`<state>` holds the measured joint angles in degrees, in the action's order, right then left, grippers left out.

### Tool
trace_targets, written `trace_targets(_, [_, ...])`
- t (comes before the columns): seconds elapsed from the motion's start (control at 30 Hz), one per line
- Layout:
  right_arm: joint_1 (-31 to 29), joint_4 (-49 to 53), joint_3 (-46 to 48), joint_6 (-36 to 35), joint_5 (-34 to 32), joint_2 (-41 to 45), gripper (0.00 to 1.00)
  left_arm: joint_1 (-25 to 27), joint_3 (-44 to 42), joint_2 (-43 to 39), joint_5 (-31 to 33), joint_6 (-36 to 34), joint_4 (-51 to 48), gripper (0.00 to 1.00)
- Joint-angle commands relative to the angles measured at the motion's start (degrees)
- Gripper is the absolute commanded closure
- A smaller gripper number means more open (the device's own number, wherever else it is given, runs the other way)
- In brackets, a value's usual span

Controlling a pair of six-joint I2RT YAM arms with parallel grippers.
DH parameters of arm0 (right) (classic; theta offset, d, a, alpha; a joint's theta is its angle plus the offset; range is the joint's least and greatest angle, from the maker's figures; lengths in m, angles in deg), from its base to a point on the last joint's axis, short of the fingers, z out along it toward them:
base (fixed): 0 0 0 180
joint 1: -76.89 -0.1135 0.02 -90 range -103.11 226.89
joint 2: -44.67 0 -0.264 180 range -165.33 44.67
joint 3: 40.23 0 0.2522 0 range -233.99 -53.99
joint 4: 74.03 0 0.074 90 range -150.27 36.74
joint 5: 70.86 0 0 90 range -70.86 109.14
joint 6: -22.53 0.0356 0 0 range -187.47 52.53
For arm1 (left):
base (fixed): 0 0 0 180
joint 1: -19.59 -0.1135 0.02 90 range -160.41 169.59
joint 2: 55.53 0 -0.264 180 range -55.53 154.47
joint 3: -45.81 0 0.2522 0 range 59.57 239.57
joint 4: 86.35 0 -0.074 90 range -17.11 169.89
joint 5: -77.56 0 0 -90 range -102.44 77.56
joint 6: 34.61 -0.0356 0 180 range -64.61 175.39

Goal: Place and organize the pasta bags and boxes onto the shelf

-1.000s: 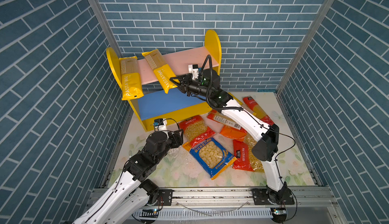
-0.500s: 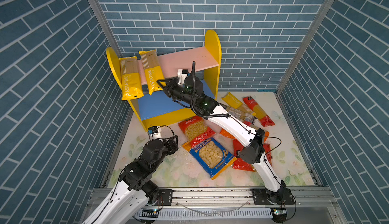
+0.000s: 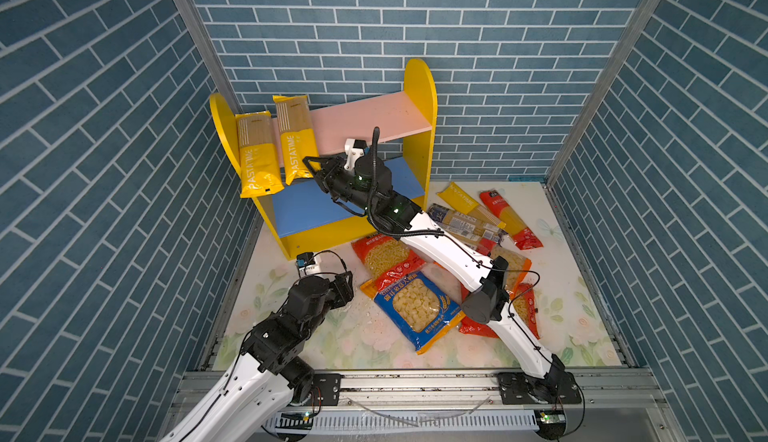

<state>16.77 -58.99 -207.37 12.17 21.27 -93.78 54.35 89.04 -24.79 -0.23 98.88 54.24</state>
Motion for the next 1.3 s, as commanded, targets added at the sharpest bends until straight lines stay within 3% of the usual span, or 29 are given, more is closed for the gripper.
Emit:
trace_targets(0.0, [-0.18,-3.60,-4.41,-5.22,-0.62,0.27,1.00,0.22,-1.01,0.86,-0.60,0.89,1.93,0.27])
trace_targets(0.13, [-0.15,-3.12,-4.65,-6.41,0.60,0.33,0.99,0.23,-0.67,1.94,-1.05,0.96,2.36,0.27])
trace_targets(0.27, [-0.13,-2.69,-4.55,-7.71,2.61,0.96,0.71,0.29,-0.43,1.87,-0.83,0.48,2.57,0.27])
trace_targets(0.43, [-0.17,-3.68,-0.31,-8.35,7.35,3.45,0.60,0.22,-0.46,2.90,-1.72,0.63,3.73,0.27])
trace_targets(0.6, [-0.26,-4.45,4.73,-8.27,9.36,6.09,0.61,0.31,-0.87,3.10,-2.07,0.81,4.37,0.27])
trace_targets(0.8, [-0.24,-2.47,2.84,-9.05,10.09,4.99,0.89,0.39,-1.00,2.75,-2.12,0.79,4.20,0.27])
trace_targets(0.93, [-0.24,-0.92,-1.57,-9.79,11.53,2.59,0.93,0.41,-1.37,2.57,-2.22,0.89,4.12,0.27])
trace_targets(1.17, [-0.18,-0.75,-3.77,-11.94,11.43,1.85,0.85,0.48,-1.72,3.29,-2.36,1.02,5.22,0.27])
trace_targets(1.27, [-0.17,-0.83,-4.97,-12.21,12.37,1.02,0.74,0.71,-1.37,4.19,-2.42,1.07,5.78,0.27])
